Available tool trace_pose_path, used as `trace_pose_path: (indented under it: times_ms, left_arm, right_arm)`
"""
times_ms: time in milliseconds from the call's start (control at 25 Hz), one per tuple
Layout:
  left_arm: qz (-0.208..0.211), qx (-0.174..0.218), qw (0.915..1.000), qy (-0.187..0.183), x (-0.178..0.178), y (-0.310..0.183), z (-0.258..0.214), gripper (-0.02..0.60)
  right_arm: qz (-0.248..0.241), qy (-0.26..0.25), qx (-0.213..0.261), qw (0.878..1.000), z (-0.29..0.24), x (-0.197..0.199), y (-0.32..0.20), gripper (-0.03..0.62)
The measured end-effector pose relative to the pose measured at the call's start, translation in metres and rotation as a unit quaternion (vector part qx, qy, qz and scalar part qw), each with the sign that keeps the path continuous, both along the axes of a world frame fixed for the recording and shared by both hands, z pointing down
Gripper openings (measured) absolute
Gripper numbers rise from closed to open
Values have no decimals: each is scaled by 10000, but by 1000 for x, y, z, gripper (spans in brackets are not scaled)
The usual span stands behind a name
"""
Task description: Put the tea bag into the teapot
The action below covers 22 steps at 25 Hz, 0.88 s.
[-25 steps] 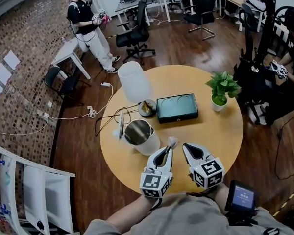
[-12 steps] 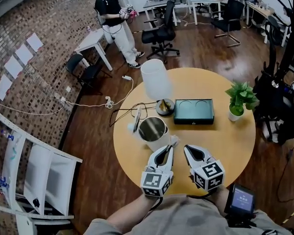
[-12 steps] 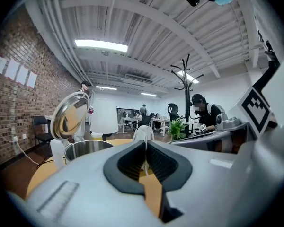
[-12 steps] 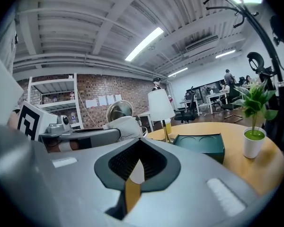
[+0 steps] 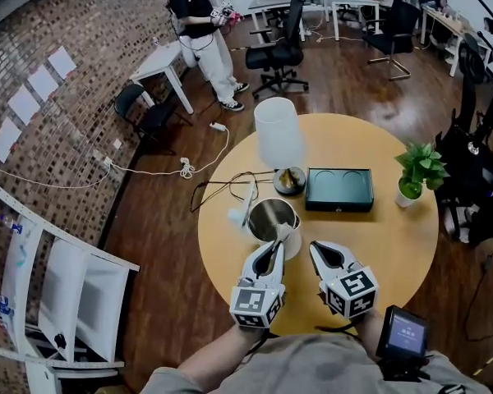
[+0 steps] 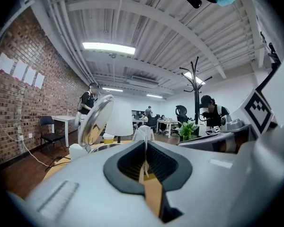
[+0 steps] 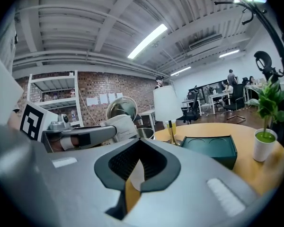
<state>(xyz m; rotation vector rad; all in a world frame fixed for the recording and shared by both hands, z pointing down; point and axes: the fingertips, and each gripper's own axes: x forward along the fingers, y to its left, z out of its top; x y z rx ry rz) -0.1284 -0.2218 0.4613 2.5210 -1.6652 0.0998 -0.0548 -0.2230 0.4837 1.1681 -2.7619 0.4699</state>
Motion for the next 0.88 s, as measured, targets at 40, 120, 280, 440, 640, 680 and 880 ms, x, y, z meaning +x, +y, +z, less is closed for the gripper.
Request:
trace_pose_path:
  times_ms: [40, 120, 280, 440, 640, 680, 880]
  left_arm:
    - [77, 1, 10000, 7, -7, -3, -1, 14]
    - [258, 5, 9997, 19, -18, -8, -2, 14]
    - [536, 27, 9985, 50, -32, -22, -4, 14]
    - [729, 32, 9973, 55, -41, -28, -3, 14]
    - [984, 5, 9952, 10, -45, -27, 0, 14]
    - [1003, -2, 9950, 10, -45, -27, 1, 12]
    - [983, -14, 9951, -50, -45, -29, 3, 12]
  right_arm:
    - [78, 12, -10, 10000, 0, -6, -2, 3]
    - [236, 35, -15, 9997, -2, -18, -6, 3]
    - [484, 90, 46, 9988, -5, -34, -12, 3]
    - [658, 130, 69, 9977, -5, -45, -15, 3]
    - [834, 158, 105, 9963, -8, -55, -16, 3]
    - [856, 158, 115, 9961, -8, -56, -16, 3]
    - [934, 204, 142, 9953, -9, -52, -15, 3]
